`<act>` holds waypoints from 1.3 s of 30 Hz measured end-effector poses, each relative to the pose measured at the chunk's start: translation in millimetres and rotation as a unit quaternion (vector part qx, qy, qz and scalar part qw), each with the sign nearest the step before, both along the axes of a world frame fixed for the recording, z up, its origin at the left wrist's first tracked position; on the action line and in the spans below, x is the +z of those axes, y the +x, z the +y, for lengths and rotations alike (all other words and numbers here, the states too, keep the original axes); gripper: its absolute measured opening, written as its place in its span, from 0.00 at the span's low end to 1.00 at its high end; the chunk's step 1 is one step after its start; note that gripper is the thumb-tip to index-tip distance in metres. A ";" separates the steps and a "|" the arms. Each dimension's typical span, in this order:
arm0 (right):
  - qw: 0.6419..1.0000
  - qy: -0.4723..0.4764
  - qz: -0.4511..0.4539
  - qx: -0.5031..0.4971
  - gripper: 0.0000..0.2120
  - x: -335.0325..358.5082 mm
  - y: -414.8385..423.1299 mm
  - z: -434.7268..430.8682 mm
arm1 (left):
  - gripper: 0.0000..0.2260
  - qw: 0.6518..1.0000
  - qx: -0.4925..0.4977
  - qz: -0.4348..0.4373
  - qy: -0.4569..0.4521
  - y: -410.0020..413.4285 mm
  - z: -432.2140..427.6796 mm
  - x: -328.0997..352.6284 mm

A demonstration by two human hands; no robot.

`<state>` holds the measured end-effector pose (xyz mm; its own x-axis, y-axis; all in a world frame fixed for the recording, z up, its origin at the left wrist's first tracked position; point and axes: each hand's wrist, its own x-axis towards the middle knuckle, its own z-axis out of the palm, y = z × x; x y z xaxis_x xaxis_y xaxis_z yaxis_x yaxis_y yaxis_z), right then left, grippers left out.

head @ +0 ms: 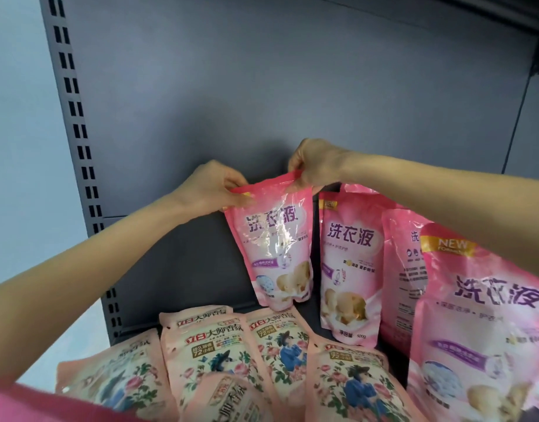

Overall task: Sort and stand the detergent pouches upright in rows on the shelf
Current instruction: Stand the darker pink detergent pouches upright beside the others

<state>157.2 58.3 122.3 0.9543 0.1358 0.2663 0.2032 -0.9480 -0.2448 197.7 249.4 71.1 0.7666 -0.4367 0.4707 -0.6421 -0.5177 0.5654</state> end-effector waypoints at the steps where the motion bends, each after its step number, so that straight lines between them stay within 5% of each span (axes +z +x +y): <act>1: 1.000 -0.028 -0.010 -0.004 0.11 -0.4 3.0 1.6 | 0.04 1.000 0.008 -0.023 -0.003 1.1 -1.5 -2.0; 5: 0.991 -0.130 -0.025 -0.031 0.04 -5.6 13.1 1.5 | 0.04 0.996 0.028 -0.087 -0.009 3.1 -13.0 -10.8; 10: 0.969 -0.233 0.011 -0.081 0.09 -13.5 7.3 -8.0 | 0.04 0.994 -0.004 -0.108 -0.033 -3.7 -28.7 -15.0; 18: 0.957 -0.281 0.004 -0.068 0.14 0.4 -6.0 -4.8 | 0.10 0.993 -0.018 -0.117 -0.017 -17.2 -26.7 -13.5; 23: 0.976 -0.218 -0.011 -0.006 0.22 1.7 -28.7 -9.0 | 0.19 0.996 -0.008 -0.086 0.023 -33.3 -12.4 -12.5; 30: 0.973 -0.216 -0.052 0.054 0.31 -31.4 -81.0 0.2 | 0.26 0.934 0.087 -0.240 0.251 -68.6 14.6 -15.6; 39: 0.968 -0.238 -0.016 0.074 0.34 -83.2 -109.8 24.1 | 0.40 0.897 0.164 -0.206 0.355 -116.2 61.7 -44.1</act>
